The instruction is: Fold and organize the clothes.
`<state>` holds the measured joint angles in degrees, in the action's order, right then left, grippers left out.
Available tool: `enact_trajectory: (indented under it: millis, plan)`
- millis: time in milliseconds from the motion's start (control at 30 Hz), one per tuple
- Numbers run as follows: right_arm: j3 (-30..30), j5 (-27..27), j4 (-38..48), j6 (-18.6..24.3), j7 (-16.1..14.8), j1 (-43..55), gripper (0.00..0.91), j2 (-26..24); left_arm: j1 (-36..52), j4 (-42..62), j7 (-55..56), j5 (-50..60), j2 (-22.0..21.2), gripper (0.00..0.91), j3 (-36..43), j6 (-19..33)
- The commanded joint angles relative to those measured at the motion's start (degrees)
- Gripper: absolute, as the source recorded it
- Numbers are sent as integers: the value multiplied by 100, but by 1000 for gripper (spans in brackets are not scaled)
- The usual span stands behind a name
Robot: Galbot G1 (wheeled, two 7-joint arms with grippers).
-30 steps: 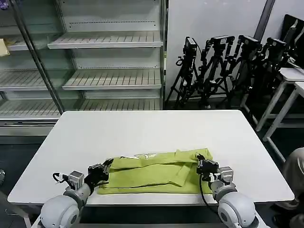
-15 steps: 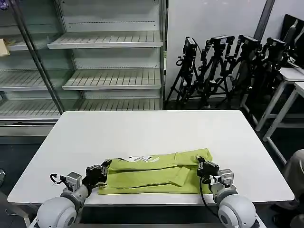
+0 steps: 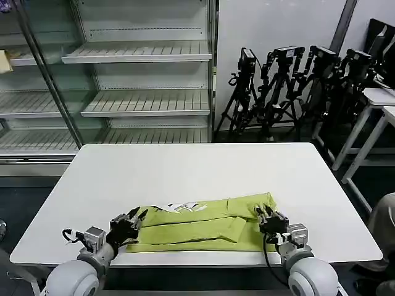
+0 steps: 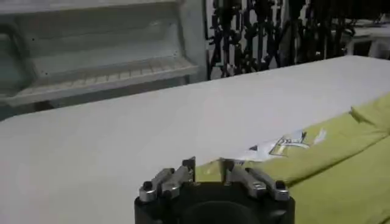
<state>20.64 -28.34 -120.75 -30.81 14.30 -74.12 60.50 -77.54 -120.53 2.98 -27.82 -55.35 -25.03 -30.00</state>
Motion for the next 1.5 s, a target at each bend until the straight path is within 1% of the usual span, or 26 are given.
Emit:
enact_trajectory:
  millis: [33, 133, 300, 533, 700, 733, 767, 800, 833, 867, 900, 1033, 1500]
  plan:
    - [605, 96, -277, 66, -60, -401, 907, 9, -360, -705, 1703, -815, -177, 907, 31, 72]
    - [644, 116, -316, 85, -68, -475, 907, 19, -538, -683, 2226, -1104, -348, 907, 214, 202]
    - [588, 195, -290, 128, -83, -472, 907, 47, -694, -569, 2596, -1313, -505, 907, 347, 334]
    - [515, 242, -250, 158, -89, -442, 907, 76, -793, -497, 2595, -1323, -633, 907, 468, 339]
    - [482, 279, -213, 188, -95, -463, 907, 77, -758, -361, 2607, -1318, -723, 907, 504, 508]
    - [480, 278, -212, 192, -97, -474, 907, 73, -743, -338, 2592, -1327, -731, 877, 505, 542]
    - [480, 277, -209, 198, -96, -479, 907, 70, -735, -332, 2586, -1330, -750, 595, 510, 548]
    - [477, 280, -203, 202, -99, -481, 907, 72, -713, -317, 2578, -1328, -759, 292, 522, 573]
    - [468, 288, -198, 208, -99, -482, 907, 77, -700, -299, 2575, -1327, -790, 111, 554, 601]
    - [461, 294, -195, 212, -98, -479, 907, 80, -686, -277, 2567, -1326, -822, 50, 581, 617]
    - [449, 295, -193, 212, -99, -478, 907, 83, -671, -241, 2563, -1322, -854, 10, 615, 627]
    - [423, 322, -190, 219, -100, -483, 907, 81, -650, -132, 2518, -1254, -968, 10, 739, 669]
    - [407, 427, -229, 232, -113, -607, 907, 132, -489, -8, 2491, -1171, -1093, 10, 820, 755]
